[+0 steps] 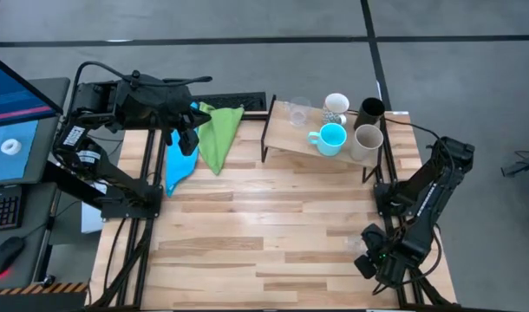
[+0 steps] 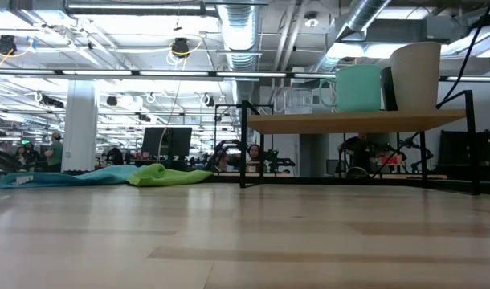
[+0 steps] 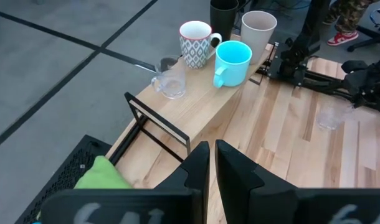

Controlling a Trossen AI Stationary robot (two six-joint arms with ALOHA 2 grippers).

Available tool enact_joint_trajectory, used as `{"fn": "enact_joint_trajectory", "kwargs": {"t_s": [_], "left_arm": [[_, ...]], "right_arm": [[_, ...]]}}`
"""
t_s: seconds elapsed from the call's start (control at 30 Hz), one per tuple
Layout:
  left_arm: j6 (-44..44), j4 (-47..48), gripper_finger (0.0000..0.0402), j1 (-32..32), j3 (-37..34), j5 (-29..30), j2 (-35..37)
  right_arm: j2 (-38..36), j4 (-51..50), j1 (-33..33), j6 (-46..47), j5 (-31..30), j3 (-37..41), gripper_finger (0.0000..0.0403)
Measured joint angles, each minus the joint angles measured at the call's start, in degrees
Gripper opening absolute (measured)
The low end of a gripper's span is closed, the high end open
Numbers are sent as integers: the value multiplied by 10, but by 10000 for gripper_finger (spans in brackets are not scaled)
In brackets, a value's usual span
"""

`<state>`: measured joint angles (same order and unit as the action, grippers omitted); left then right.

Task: Stack small to large cups/mugs on shelf
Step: Put the transparent mug on the shelf

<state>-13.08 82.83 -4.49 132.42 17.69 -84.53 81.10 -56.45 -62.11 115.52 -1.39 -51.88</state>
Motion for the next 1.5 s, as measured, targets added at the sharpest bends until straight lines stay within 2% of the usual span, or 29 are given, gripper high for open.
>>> {"fn": "enact_joint_trajectory", "kwargs": {"t_s": [0.17,0.33,0.47,0.7,0.87,1.07,1.4,1.5], "left_arm": [[0,0,19,0,0,0,0],[4,0,19,0,0,0,0],[4,0,19,0,0,-1,0],[4,0,19,0,0,-18,0],[30,-6,19,0,0,-84,0],[34,-48,19,0,1,-138,-15],[33,-123,19,5,1,-255,-36],[36,-138,19,11,0,-259,-38]], "right_arm": [[0,1,4,0,0,0,20],[-1,6,20,-11,0,-1,20],[-2,4,50,-62,-3,-24,29],[-2,1,121,-206,-75,-93,21],[-2,2,166,-358,-166,-170,35],[-2,-1,209,-527,-240,-264,27],[-2,-7,257,-747,-258,-358,34],[-2,-34,266,-778,-258,-372,30]]}}
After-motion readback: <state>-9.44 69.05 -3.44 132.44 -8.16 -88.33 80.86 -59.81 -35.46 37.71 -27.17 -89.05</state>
